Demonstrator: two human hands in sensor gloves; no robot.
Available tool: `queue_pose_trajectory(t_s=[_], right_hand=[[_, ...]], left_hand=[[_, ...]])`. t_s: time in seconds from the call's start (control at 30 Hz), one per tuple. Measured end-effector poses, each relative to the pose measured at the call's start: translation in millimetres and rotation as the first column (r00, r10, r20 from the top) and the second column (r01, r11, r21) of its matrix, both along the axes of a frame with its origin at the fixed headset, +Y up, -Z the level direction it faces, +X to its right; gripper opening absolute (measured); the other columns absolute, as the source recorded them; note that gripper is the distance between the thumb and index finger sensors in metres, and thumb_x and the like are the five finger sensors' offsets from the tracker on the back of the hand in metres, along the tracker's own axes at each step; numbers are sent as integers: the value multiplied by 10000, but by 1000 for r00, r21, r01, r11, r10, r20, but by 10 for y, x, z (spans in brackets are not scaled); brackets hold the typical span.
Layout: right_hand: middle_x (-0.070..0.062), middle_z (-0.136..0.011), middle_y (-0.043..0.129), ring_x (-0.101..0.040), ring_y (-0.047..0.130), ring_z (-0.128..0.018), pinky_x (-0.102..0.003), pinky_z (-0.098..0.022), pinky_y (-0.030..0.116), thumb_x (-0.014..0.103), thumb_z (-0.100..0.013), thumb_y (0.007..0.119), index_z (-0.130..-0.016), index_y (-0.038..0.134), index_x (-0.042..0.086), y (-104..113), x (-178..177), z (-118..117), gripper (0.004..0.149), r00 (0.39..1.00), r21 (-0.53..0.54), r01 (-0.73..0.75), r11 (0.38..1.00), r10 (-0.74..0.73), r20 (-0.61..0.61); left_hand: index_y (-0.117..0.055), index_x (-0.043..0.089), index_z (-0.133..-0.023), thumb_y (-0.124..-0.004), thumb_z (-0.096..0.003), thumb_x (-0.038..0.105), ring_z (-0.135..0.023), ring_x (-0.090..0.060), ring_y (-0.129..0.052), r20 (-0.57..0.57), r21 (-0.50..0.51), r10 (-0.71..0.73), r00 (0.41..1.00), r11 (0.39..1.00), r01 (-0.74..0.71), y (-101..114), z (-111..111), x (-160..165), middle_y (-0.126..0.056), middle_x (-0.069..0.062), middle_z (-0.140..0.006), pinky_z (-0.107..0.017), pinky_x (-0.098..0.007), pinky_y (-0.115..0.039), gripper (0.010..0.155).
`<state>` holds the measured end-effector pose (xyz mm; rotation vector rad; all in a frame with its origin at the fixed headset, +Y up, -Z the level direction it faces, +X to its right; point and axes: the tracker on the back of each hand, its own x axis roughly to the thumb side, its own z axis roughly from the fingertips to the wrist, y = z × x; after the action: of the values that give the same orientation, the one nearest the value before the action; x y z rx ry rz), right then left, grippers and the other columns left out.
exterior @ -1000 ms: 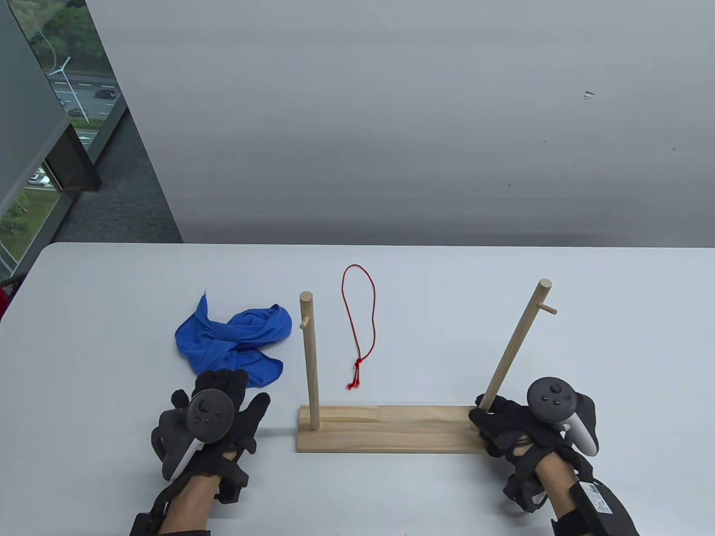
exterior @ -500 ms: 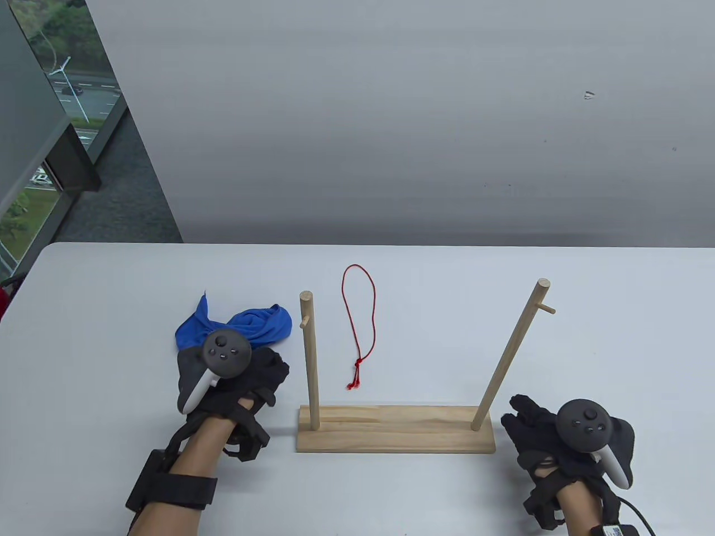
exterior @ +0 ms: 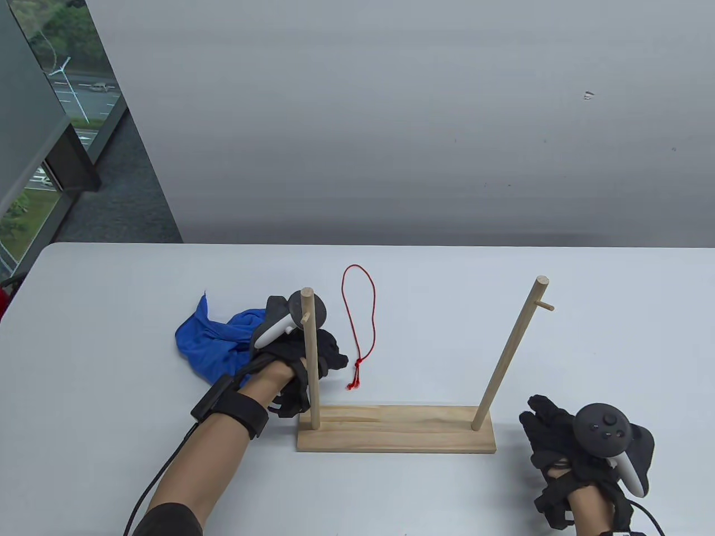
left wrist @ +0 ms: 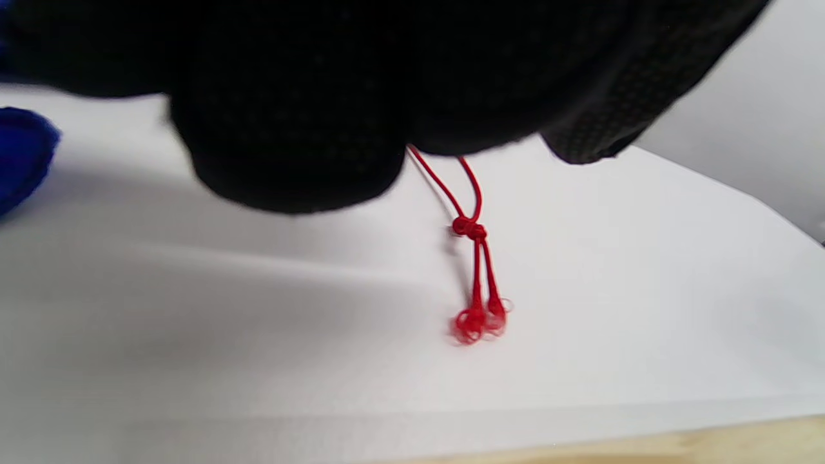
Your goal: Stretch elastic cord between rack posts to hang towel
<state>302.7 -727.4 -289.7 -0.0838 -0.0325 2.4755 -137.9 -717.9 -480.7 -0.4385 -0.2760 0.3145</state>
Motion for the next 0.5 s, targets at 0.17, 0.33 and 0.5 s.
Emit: queue_pose_trajectory(t_s=[0.17,0.33,0.5], right_hand=[[-250,-837,767,-403,931,-638,-599,-438,752,464,-477,696,-926,640,55,-1,1,6,610,1000,-7,1,1000,-1,7],[-248,-836,771,-403,931,-637,-598,-438,753,464,-477,696,-925,644,56,18,5,-2,607,1000,1,-9,1000,9,17],[-250,-832,774,-404,934,-633,-597,-435,754,462,-477,696,-921,650,54,-7,41,0,605,999,-14,-5,1000,5,33]], left_hand=[[-940,143,-748,-967,-343,557,-140,-212,-1071,-35,-113,34,999,993,-38,-116,-178,8,-1003,133,-168,-188,-404,-900,580],[-954,163,-734,-962,-333,595,-157,-224,-1077,22,-127,-57,998,990,59,-154,-317,133,-1024,126,-195,-199,-404,-900,589],[-985,152,-678,-974,-308,625,-113,-218,-1070,65,-106,-106,992,988,112,-220,-367,338,-1012,128,-139,-167,-404,-899,601]])
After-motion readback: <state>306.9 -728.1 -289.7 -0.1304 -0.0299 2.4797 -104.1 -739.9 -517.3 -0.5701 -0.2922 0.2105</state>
